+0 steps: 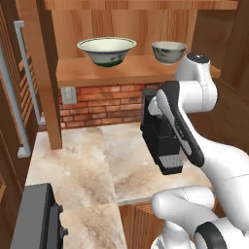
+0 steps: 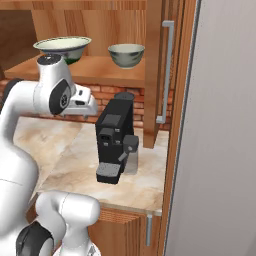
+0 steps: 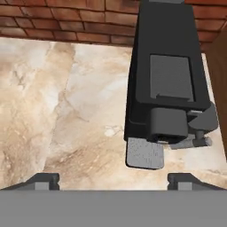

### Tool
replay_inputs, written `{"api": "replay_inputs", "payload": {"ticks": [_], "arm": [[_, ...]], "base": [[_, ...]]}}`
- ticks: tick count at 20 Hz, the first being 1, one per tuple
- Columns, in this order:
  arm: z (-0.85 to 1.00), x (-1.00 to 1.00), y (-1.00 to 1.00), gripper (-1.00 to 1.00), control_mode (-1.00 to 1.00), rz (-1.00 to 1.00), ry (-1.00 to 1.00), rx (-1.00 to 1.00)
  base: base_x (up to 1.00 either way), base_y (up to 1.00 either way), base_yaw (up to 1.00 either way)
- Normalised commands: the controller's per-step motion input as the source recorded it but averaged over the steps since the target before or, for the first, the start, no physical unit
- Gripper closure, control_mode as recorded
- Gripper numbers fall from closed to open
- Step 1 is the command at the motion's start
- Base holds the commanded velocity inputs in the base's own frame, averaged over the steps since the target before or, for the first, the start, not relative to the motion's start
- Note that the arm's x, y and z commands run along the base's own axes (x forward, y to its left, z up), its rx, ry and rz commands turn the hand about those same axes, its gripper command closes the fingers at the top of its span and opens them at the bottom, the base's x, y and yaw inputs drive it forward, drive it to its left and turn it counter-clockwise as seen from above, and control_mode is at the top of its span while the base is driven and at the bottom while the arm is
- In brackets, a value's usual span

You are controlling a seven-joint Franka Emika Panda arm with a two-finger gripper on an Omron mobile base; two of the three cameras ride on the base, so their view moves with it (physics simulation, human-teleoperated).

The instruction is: Take the smaller bowl and place it next to the appetizer plate on the dining counter , and place the larger bowl next to the plate with cooked food.

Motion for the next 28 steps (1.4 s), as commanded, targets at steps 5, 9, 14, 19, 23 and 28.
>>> {"api": "replay_inputs", "payload": {"ticks": [5,9,14,19,23,28], "arm": [[0.56,-0.38,0.14,-1.00,-1.00,-0.09,-0.35,0.13],[0.68,-0.32,0.07,-1.00,-1.00,-0.17,-0.32,0.27],[0.74,-0.36,0.02,-1.00,-1.00,-0.15,-0.25,0.33],[0.61,-0.18,0.01,-1.00,-1.00,-0.03,-0.11,0.23],[0.48,-0.01,0.16,-1.00,-1.00,0.00,0.00,0.16],[0.36,-0.01,0.27,-1.00,-1.00,0.00,0.00,0.05]], "base": [[0.00,0.00,0.00],[0.00,0.00,0.00],[0.00,0.00,0.00],[0.00,0.00,0.00],[0.00,0.00,0.00],[0.00,0.00,0.00]]}}
